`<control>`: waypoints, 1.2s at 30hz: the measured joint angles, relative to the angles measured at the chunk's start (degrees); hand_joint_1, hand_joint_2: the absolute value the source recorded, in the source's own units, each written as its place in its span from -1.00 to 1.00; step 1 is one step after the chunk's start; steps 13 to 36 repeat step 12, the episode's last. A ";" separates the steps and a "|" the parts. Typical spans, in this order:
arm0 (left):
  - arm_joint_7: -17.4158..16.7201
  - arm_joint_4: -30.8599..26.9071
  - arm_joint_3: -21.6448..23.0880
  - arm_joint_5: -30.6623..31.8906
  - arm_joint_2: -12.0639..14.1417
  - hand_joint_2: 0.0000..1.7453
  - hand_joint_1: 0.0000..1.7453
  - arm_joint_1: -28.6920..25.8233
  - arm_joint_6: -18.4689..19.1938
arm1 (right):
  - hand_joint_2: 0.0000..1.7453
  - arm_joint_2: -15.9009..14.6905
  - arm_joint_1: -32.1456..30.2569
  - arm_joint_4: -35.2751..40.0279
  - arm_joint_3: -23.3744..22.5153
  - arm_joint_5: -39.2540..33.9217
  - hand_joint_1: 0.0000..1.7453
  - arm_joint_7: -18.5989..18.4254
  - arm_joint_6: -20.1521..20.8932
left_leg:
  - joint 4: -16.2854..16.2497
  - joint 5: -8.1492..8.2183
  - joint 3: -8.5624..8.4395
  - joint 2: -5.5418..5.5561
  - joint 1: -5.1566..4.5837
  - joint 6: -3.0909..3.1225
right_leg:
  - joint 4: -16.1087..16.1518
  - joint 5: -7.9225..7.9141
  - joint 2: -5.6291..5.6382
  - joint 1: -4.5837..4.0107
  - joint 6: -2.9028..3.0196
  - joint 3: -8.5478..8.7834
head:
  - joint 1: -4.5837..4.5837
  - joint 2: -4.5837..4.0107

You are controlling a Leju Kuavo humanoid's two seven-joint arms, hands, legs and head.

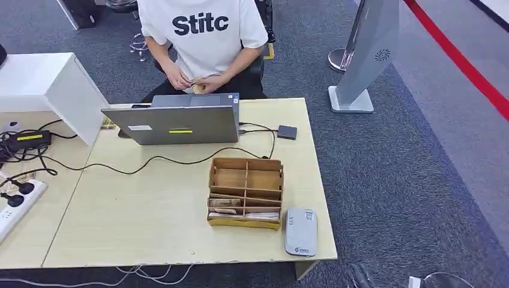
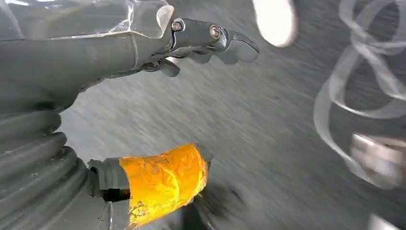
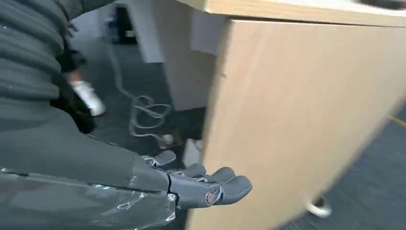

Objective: Pass the card to the sensor for recognition and then transmit it.

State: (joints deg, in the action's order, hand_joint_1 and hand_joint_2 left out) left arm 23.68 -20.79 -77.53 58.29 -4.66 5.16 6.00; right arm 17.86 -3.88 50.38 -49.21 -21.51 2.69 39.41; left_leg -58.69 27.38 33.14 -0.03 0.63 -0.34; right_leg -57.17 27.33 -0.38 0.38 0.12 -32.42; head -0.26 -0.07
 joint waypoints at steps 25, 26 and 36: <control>11.83 0.68 -4.06 -12.17 -1.68 1.00 -1.00 -0.03 31.34 | 1.00 1.36 0.64 1.90 -15.51 5.56 -1.00 -6.47 5.77 | -0.03 0.09 0.00 -0.03 0.02 0.14 | 0.04 -0.03 0.01 0.04 -0.07 0.03 | -0.02 0.00; 11.83 0.68 -4.06 -12.17 -1.68 1.00 -1.00 -0.03 31.34 | 1.00 1.36 0.64 1.90 -15.51 5.56 -1.00 -6.47 5.77 | -0.03 0.09 0.00 -0.03 0.02 0.14 | 0.04 -0.03 0.01 0.04 -0.07 0.03 | -0.02 0.00; 11.83 0.68 -4.06 -12.17 -1.68 1.00 -1.00 -0.03 31.34 | 1.00 1.36 0.64 1.90 -15.51 5.56 -1.00 -6.47 5.77 | -0.03 0.09 0.00 -0.03 0.02 0.14 | 0.04 -0.03 0.01 0.04 -0.07 0.03 | -0.02 0.00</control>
